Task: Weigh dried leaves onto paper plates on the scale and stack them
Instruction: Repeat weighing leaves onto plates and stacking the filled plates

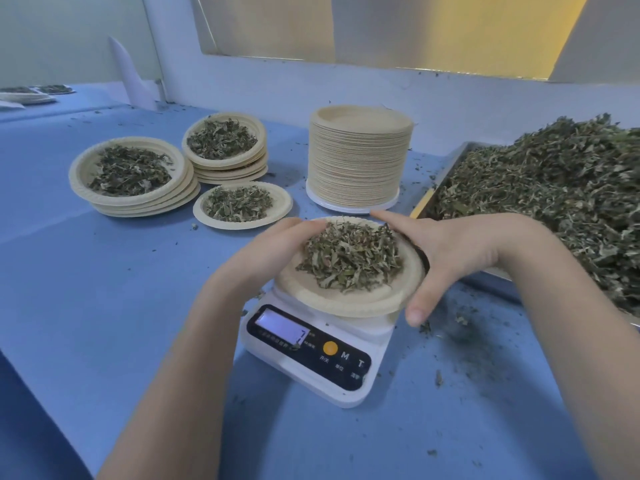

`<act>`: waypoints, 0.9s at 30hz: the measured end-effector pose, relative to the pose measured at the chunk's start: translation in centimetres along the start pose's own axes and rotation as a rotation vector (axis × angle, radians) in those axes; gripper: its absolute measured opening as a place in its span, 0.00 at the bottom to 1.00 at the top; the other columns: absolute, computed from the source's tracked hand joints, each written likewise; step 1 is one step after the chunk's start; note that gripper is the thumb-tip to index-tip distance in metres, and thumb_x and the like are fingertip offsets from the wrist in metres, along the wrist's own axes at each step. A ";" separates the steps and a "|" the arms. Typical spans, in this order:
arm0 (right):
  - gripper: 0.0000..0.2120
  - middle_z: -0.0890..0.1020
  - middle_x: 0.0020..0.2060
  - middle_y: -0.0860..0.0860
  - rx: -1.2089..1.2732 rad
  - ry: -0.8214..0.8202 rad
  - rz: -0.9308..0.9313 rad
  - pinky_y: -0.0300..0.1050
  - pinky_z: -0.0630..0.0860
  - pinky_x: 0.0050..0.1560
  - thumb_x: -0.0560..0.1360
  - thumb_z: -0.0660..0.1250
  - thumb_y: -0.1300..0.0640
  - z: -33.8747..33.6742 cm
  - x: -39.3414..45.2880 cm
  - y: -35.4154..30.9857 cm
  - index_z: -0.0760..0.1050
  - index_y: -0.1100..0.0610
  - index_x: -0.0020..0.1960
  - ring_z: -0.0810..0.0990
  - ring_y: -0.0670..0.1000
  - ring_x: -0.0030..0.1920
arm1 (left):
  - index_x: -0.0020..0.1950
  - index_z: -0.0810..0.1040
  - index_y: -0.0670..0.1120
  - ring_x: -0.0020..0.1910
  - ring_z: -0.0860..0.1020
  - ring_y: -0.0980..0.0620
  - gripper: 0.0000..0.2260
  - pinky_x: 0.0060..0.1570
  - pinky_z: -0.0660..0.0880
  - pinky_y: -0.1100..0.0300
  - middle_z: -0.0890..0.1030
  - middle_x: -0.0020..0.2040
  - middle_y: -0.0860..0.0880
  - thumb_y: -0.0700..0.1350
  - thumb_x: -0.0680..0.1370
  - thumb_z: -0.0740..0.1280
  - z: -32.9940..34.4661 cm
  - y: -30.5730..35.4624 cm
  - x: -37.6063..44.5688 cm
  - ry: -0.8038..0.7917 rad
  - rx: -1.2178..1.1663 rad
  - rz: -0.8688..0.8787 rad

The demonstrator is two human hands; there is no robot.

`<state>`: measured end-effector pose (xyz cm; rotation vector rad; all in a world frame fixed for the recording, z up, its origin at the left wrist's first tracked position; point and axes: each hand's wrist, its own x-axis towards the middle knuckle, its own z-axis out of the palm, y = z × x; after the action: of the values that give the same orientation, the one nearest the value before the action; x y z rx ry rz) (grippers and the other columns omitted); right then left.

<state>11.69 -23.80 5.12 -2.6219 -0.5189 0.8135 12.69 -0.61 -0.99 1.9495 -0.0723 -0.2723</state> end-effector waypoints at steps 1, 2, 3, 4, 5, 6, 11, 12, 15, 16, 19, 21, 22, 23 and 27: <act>0.71 0.47 0.75 0.37 0.009 0.035 -0.014 0.33 0.53 0.64 0.49 0.82 0.43 0.1 0.1 -0.1 0.34 0.38 0.75 0.51 0.34 0.68 | 0.70 0.68 0.53 0.66 0.70 0.54 0.31 0.68 0.63 0.51 0.70 0.69 0.54 0.65 0.71 0.64 0.5 0.0 0.0 0.033 -0.009 0.007; 0.70 0.48 0.75 0.38 0.018 0.074 -0.032 0.33 0.53 0.65 0.49 0.81 0.44 0.3 0.2 -0.1 0.35 0.38 0.75 0.52 0.34 0.68 | 0.71 0.67 0.52 0.66 0.70 0.53 0.29 0.67 0.64 0.51 0.71 0.69 0.53 0.62 0.73 0.64 0.8 0.0 0.0 0.086 -0.025 0.028; 0.70 0.50 0.75 0.39 0.030 0.114 -0.056 0.32 0.54 0.64 0.49 0.81 0.44 0.3 0.4 -0.3 0.36 0.39 0.75 0.53 0.33 0.66 | 0.71 0.67 0.50 0.64 0.71 0.52 0.27 0.65 0.66 0.52 0.71 0.68 0.52 0.59 0.75 0.64 0.9 0.1 -0.1 0.142 -0.039 0.051; 0.69 0.52 0.75 0.39 0.045 0.153 -0.085 0.30 0.53 0.62 0.49 0.81 0.45 0.3 0.6 -0.4 0.37 0.39 0.76 0.54 0.32 0.64 | 0.71 0.67 0.50 0.61 0.72 0.53 0.25 0.63 0.67 0.54 0.72 0.67 0.52 0.57 0.76 0.64 0.6 0.4 -0.2 0.192 -0.043 0.068; 0.69 0.54 0.75 0.40 0.060 0.191 -0.118 0.28 0.53 0.60 0.49 0.81 0.45 0.1 0.8 -0.7 0.38 0.40 0.76 0.54 0.30 0.63 | 0.71 0.68 0.49 0.60 0.72 0.53 0.24 0.60 0.67 0.56 0.72 0.66 0.52 0.55 0.77 0.63 0.0 0.7 -0.2 0.235 -0.046 0.074; 0.69 0.55 0.74 0.39 0.066 0.233 -0.153 0.27 0.53 0.60 0.48 0.81 0.44 -0.1 1.2 -1.2 0.39 0.40 0.76 0.55 0.29 0.62 | 0.69 0.70 0.49 0.61 0.72 0.52 0.21 0.59 0.67 0.56 0.73 0.64 0.52 0.54 0.78 0.63 -0.8 0.9 -0.2 0.274 -0.059 0.079; 0.68 0.60 0.66 0.35 0.110 0.355 -0.301 0.25 0.58 0.60 0.46 0.81 0.41 -2.5 5.4 -5.2 0.44 0.42 0.77 0.60 0.31 0.64 | 0.53 0.76 0.50 0.57 0.77 0.47 0.06 0.62 0.72 0.48 0.79 0.56 0.47 0.44 0.79 0.61 -6.7 1.3 0.5 0.460 -0.200 0.118; 0.65 0.62 0.65 0.38 0.150 0.383 -0.320 0.23 0.62 0.57 0.50 0.82 0.46 -3.0 6.7 -5.9 0.46 0.46 0.77 0.63 0.33 0.63 | 0.57 0.74 0.48 0.57 0.77 0.46 0.08 0.62 0.72 0.48 0.79 0.57 0.46 0.44 0.79 0.60 -8.0 1.1 1.1 0.484 -0.196 0.113; 0.51 0.72 0.65 0.51 0.306 0.499 -0.319 0.36 0.74 0.56 0.61 0.79 0.63 -4.3 11.2 -7.0 0.54 0.54 0.76 0.77 0.46 0.57 | 0.68 0.66 0.45 0.56 0.76 0.45 0.17 0.61 0.72 0.44 0.75 0.60 0.44 0.44 0.79 0.60 -11.1 0.2 3.1 0.531 -0.198 0.021; 0.48 0.74 0.64 0.56 0.324 0.520 -0.303 0.43 0.76 0.57 0.63 0.78 0.65 -4.5 12.6 -7.3 0.55 0.57 0.76 0.79 0.50 0.55 | 0.70 0.64 0.45 0.55 0.76 0.45 0.20 0.60 0.73 0.44 0.75 0.61 0.44 0.44 0.78 0.60 -11.7 -0.3 3.8 0.534 -0.220 -0.007; 0.38 0.76 0.62 0.62 0.191 0.524 -0.215 0.56 0.74 0.60 0.68 0.74 0.68 -4.0 16.8 -7.9 0.61 0.62 0.73 0.79 0.58 0.58 | 0.75 0.57 0.45 0.54 0.76 0.48 0.25 0.47 0.74 0.56 0.75 0.61 0.46 0.43 0.78 0.59 -11.9 -1.9 5.9 0.571 -0.200 -0.062; 0.25 0.77 0.60 0.63 0.084 0.574 -0.197 0.58 0.73 0.59 0.73 0.69 0.65 -3.4 18.9 -8.1 0.67 0.65 0.68 0.77 0.62 0.59 | 0.74 0.57 0.43 0.55 0.74 0.46 0.24 0.44 0.71 0.58 0.72 0.64 0.44 0.43 0.78 0.59 -11.4 -2.8 7.2 0.609 -0.139 -0.076; 0.21 0.77 0.59 0.63 0.044 0.601 -0.190 0.57 0.73 0.60 0.75 0.65 0.63 -3.1 19.6 -8.2 0.68 0.65 0.67 0.76 0.62 0.59 | 0.73 0.57 0.43 0.57 0.73 0.45 0.24 0.49 0.72 0.56 0.71 0.65 0.42 0.43 0.78 0.59 -11.1 -3.1 7.8 0.611 -0.123 -0.079; 0.19 0.77 0.60 0.61 -0.003 0.617 -0.174 0.54 0.72 0.60 0.77 0.63 0.61 -2.9 20.0 -8.2 0.68 0.63 0.67 0.76 0.62 0.59 | 0.73 0.57 0.42 0.59 0.73 0.42 0.24 0.54 0.72 0.52 0.71 0.66 0.40 0.43 0.78 0.59 -10.7 -3.3 8.2 0.607 -0.098 -0.083; 0.16 0.76 0.59 0.60 -0.199 0.578 -0.111 0.46 0.69 0.48 0.79 0.57 0.61 -2.8 20.6 -7.5 0.68 0.60 0.65 0.75 0.60 0.58 | 0.69 0.63 0.41 0.63 0.69 0.34 0.21 0.61 0.69 0.45 0.70 0.65 0.34 0.44 0.76 0.58 -9.7 -3.7 9.2 0.644 0.167 -0.131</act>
<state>27.40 -8.83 0.83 -2.7952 -0.5871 -0.0500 23.52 7.97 -2.28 2.1237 0.4673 0.2930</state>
